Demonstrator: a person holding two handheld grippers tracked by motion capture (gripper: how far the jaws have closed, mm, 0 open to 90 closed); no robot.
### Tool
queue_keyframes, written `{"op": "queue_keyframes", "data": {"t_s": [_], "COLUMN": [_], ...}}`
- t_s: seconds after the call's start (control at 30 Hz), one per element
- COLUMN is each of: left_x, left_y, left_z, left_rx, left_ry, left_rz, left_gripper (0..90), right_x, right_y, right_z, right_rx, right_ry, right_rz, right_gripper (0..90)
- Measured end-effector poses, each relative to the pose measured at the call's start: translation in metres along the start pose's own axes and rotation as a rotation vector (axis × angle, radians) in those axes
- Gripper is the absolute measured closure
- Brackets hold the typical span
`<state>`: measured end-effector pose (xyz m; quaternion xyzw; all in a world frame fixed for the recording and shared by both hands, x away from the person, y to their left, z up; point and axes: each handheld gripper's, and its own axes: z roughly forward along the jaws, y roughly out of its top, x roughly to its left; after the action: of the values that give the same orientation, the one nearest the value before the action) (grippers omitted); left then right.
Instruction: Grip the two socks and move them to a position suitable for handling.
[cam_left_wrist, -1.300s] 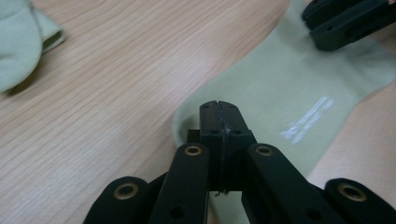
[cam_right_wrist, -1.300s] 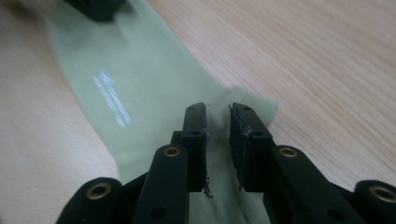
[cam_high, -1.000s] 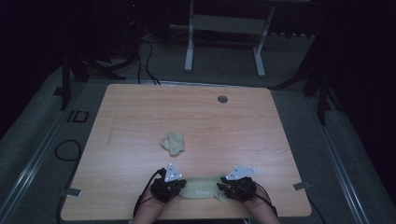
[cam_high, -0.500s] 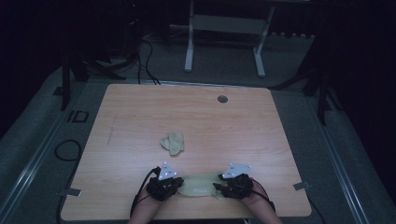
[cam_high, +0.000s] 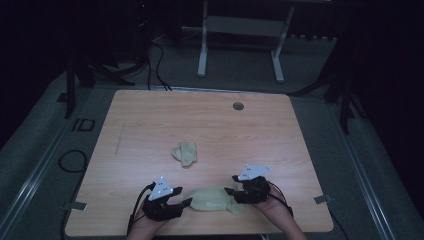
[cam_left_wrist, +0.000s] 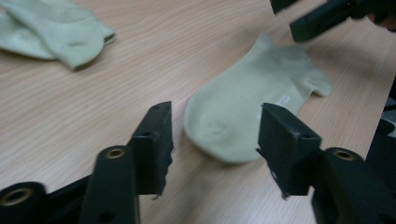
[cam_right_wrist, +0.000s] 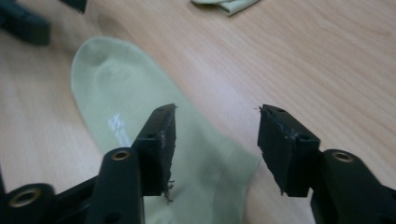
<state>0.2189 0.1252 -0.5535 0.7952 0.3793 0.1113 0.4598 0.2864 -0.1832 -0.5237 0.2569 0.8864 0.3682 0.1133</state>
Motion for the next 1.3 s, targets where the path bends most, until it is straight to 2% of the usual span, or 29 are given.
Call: {"op": "queue_keyframes", "data": {"t_s": [0.07, 0.13, 0.2, 0.33, 0.5, 0.57, 0.67, 0.8, 0.9, 0.93, 1.0, 1.07, 1.17, 1.3], "left_x": [0.003, 0.006, 0.008, 0.011, 0.010, 0.011, 0.015, 0.019, 0.021, 0.021, 0.022, 0.023, 0.024, 0.026], "left_y": [-0.003, -0.005, -0.007, -0.011, -0.014, -0.016, -0.021, -0.025, -0.026, -0.026, -0.026, -0.027, -0.027, -0.028], "left_z": [-0.003, -0.005, -0.006, -0.006, -0.011, -0.015, -0.020, -0.024, -0.026, -0.026, -0.027, -0.028, -0.029, -0.030], "left_rx": [-0.013, -0.034, -0.032, -0.011, -0.015, -0.019, -0.024, -0.035, -0.051, -0.051, -0.058, -0.062, -0.070, -0.084], "left_ry": [0.011, 0.006, 0.016, 0.035, 0.055, 0.063, 0.070, 0.086, 0.098, 0.098, 0.103, 0.106, 0.110, 0.120], "left_rz": [0.019, 0.021, 0.029, 0.020, 0.016, 0.019, 0.005, -0.017, -0.034, -0.034, -0.031, -0.038, -0.046, -0.062], "left_gripper": [43.4, 43.4, 43.4, 43.5, 43.6, 43.5, 43.5, 43.5, 43.5, 43.5, 43.5, 43.5, 43.4, 39.1], "right_x": [-0.003, -0.005, -0.006, -0.007, -0.003, 0.000, 0.000, -0.005, -0.008, -0.008, -0.009, -0.010, -0.014, -0.013], "right_y": [0.007, 0.014, 0.022, 0.040, 0.064, 0.074, 0.090, 0.113, 0.125, 0.125, 0.135, 0.138, 0.139, 0.138], "right_z": [0.004, 0.008, 0.012, 0.023, 0.042, 0.051, 0.065, 0.086, 0.101, 0.101, 0.118, 0.131, 0.150, 0.166], "right_rx": [0.000, -0.002, -0.006, -0.012, -0.015, -0.017, -0.021, -0.020, -0.007, -0.007, 0.025, 0.052, 0.084, 0.094], "right_ry": [-0.003, -0.004, 0.000, 0.003, 0.024, 0.015, 0.010, -0.023, -0.050, -0.050, -0.075, -0.105, -0.119, -0.135], "right_rz": [0.011, 0.008, 0.013, 0.007, -0.005, -0.018, -0.009, 0.020, 0.029, 0.029, 0.035, 0.036, 0.061, 0.086], "right_gripper": [44.2, 43.5, 43.0, 42.6, 42.2, 42.2, 42.2, 42.2, 42.2, 42.2, 41.4, 40.6, 39.3, 35.8]}}
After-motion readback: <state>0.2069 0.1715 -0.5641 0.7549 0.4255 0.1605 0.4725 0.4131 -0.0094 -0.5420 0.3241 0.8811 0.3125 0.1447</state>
